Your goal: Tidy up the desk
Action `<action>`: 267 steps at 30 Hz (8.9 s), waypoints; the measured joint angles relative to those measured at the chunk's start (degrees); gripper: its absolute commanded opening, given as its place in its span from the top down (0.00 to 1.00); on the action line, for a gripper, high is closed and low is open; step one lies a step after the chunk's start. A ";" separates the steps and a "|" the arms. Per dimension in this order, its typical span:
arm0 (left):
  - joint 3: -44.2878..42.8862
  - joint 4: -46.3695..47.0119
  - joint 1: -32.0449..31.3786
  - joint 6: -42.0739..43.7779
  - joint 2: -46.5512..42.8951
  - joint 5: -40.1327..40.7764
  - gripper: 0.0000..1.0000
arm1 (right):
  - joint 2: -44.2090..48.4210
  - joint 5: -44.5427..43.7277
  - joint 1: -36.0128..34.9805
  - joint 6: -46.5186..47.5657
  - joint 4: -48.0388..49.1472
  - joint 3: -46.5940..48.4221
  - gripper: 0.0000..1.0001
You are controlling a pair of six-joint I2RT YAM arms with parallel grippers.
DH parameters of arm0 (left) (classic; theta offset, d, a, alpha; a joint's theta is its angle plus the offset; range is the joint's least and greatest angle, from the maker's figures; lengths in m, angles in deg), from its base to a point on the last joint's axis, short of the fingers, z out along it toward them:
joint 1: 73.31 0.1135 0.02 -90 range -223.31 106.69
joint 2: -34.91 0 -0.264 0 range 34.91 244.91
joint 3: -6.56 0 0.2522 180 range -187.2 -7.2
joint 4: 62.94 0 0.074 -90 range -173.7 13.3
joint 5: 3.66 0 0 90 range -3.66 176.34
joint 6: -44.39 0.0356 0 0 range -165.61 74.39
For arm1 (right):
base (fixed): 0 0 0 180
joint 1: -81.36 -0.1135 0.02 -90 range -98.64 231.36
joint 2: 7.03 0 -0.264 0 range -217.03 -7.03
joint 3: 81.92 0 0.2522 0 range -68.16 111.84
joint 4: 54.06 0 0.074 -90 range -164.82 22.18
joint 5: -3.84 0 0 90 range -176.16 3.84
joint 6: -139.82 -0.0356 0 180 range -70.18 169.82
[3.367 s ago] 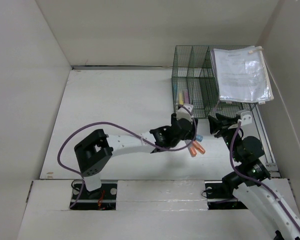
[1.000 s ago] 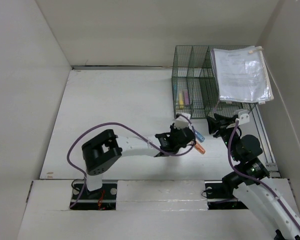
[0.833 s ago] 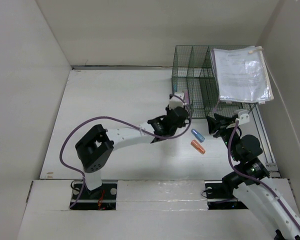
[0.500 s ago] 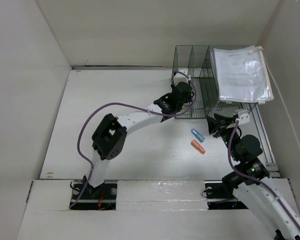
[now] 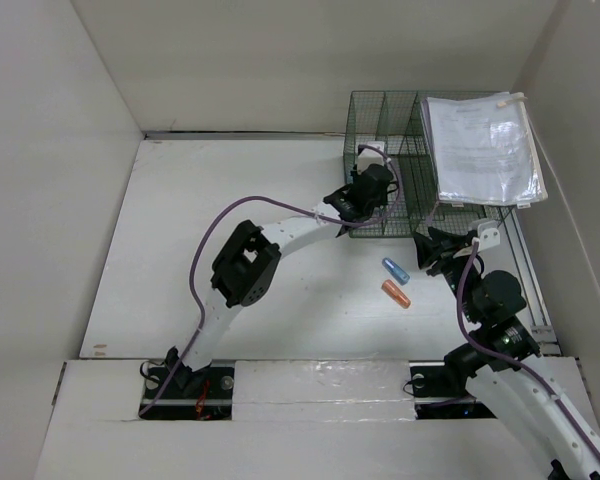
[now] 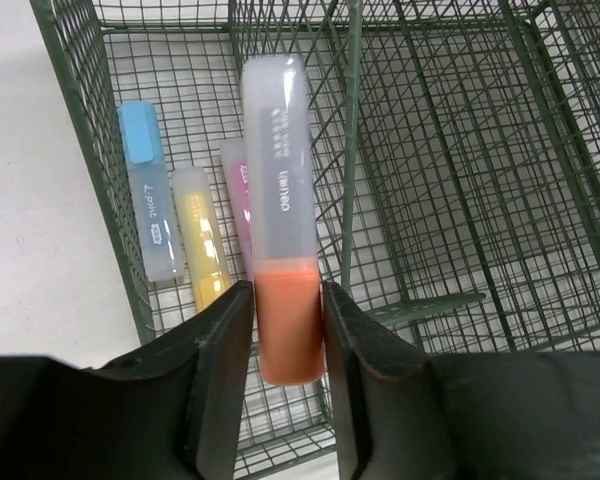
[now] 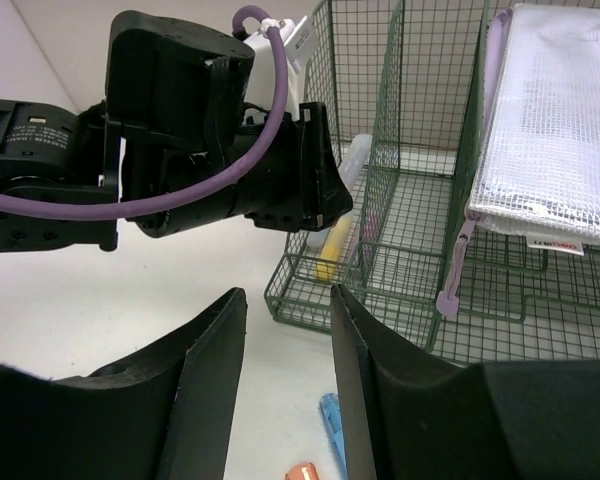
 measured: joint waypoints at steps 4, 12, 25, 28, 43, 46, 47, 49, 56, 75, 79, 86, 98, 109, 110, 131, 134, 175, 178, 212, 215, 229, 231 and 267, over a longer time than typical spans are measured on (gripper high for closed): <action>-0.72 -0.13 0.13 0.09 0.48 0.09 0.60 | 0.00 -0.02 0.00 0.00 0.02 0.00 0.55; -1.25 -0.09 0.50 0.17 0.61 0.09 0.51 | 0.20 -0.02 0.00 0.02 0.00 0.00 0.55; 33.70 8.22 -7.28 -0.52 -21.62 -1.31 0.56 | 1.03 -1.40 0.00 -0.17 -0.07 0.00 0.96; 36.63 8.81 -13.60 -1.60 -24.00 -1.25 0.52 | 1.05 -1.97 0.00 -0.20 -0.07 0.00 0.92; 35.54 5.31 -24.57 -6.45 -17.16 -2.27 0.34 | 6.97 -4.96 0.00 -0.61 -1.70 0.00 0.44; 33.62 4.48 -24.83 -6.49 -14.45 -2.25 0.34 | 6.64 -4.90 0.00 -0.61 -1.75 0.00 0.44; 32.89 4.22 -24.96 -6.49 -13.64 -2.16 0.35 | 6.56 -4.81 0.00 -0.61 -1.75 0.00 0.44; 31.10 3.72 -25.07 -6.47 -11.96 -1.75 0.35 | 6.47 -4.74 0.00 -0.61 -1.75 0.00 0.44; 25.79 2.21 -25.05 -6.16 -7.85 -0.20 0.39 | 5.95 -3.93 0.00 -0.59 -1.73 0.00 0.45; 21.62 -3.06 -25.07 -4.81 -3.91 6.16 0.51 | 5.03 -3.19 0.00 -0.61 -1.68 0.00 0.45; 22.38 -3.08 -25.07 -4.37 -4.00 8.02 0.58 | 4.46 -2.89 0.00 -0.61 -1.60 0.00 0.45; 26.45 -3.39 -25.05 -4.44 -6.62 10.03 0.54 | 3.82 -2.36 0.00 -0.61 -1.46 0.00 0.45; 26.73 -4.55 -25.05 -4.31 -7.43 10.32 0.40 | 2.47 -1.75 0.00 -0.61 -1.27 0.00 0.45; 23.21 -2.29 -24.48 -2.67 -4.94 10.16 0.53 | 2.47 -1.70 0.00 -0.61 -1.27 0.00 0.45; 23.12 -2.14 -24.35 -2.58 -4.52 10.19 0.55 | 2.47 -1.70 0.00 -0.61 -1.27 0.00 0.45; 28.94 0.68 -23.74 -3.13 -7.19 11.63 0.42 | 1.97 -1.66 0.00 -0.61 -0.81 0.00 0.45; 28.89 0.68 -23.71 -3.21 -7.19 11.67 0.42 | 1.75 -1.46 0.00 -0.61 -0.55 0.00 0.45; 35.69 3.17 -22.75 -1.95 -12.28 14.93 0.81 | 2.56 -1.33 0.00 -0.61 -0.46 -0.22 0.45; 38.40 3.56 -22.73 -1.09 -17.68 14.38 0.81 | 2.62 -1.36 0.00 -0.61 -0.44 -0.22 0.45; -6.38 -18.93 -4.24 14.49 -6.01 -21.51 0.79 | 5.84 -3.91 0.00 -0.61 -0.87 -0.22 0.45; -9.49 -22.49 -3.13 14.51 -3.89 -23.32 0.79 | 5.79 -3.91 0.00 -0.61 -0.87 -0.24 0.45; -20.31 -33.31 -2.12 15.17 3.63 -26.71 0.78 | 5.79 -3.91 0.00 -0.61 -0.87 -0.24 0.45; -20.31 -33.77 -1.95 15.17 4.04 -27.28 0.77 | 5.79 -3.91 0.00 -0.63 -0.87 -0.24 0.45; -16.31 -25.64 0.63 11.76 4.72 -33.48 0.58 | 5.35 -3.89 0.00 -0.63 -0.85 -0.24 0.45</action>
